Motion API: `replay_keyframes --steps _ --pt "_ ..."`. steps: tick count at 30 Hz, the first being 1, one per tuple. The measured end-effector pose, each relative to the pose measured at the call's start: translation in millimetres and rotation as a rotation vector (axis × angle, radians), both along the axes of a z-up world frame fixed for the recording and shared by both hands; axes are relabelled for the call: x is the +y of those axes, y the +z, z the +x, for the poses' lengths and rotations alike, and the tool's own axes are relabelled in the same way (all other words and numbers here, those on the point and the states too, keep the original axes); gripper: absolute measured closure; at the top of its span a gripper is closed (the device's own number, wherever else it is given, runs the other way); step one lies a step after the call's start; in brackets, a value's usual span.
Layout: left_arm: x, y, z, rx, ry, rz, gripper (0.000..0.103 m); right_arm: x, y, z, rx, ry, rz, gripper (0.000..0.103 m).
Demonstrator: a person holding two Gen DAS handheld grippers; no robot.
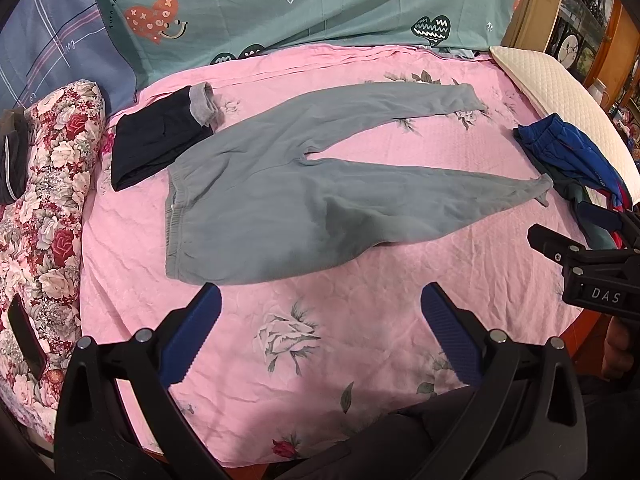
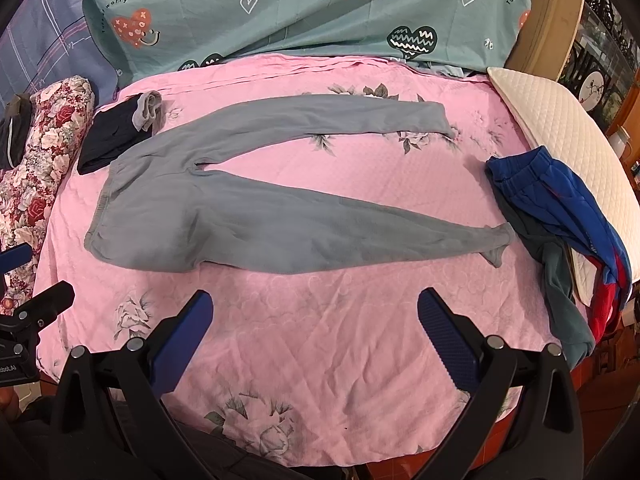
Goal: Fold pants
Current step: 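Grasp the sweatpants waistband with the left tool while the right tool grasps a leg cuff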
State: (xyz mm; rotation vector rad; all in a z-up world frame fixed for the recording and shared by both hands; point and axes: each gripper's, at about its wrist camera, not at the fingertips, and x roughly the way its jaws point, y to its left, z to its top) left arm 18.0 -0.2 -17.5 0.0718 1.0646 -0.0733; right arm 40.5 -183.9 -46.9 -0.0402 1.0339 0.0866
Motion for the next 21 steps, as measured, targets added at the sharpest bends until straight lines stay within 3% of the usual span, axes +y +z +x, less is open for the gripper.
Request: replay_keyframes --steps 4,9,14,21 --pt "16.7 -9.8 6.7 0.002 0.016 0.001 0.002 0.8 -5.9 5.1 0.016 -0.009 -0.002 0.001" --pt "90.9 -50.6 19.7 0.015 0.114 0.088 0.004 9.3 -23.1 6.5 -0.001 0.045 -0.034 0.001" --pt "173.6 -98.5 39.2 0.070 0.212 0.014 0.037 22.3 -35.8 9.2 0.033 0.061 -0.038 0.001" --pt "212.6 -145.5 73.5 0.125 0.243 -0.115 0.040 48.4 -38.2 17.5 0.054 0.059 -0.061 0.001"
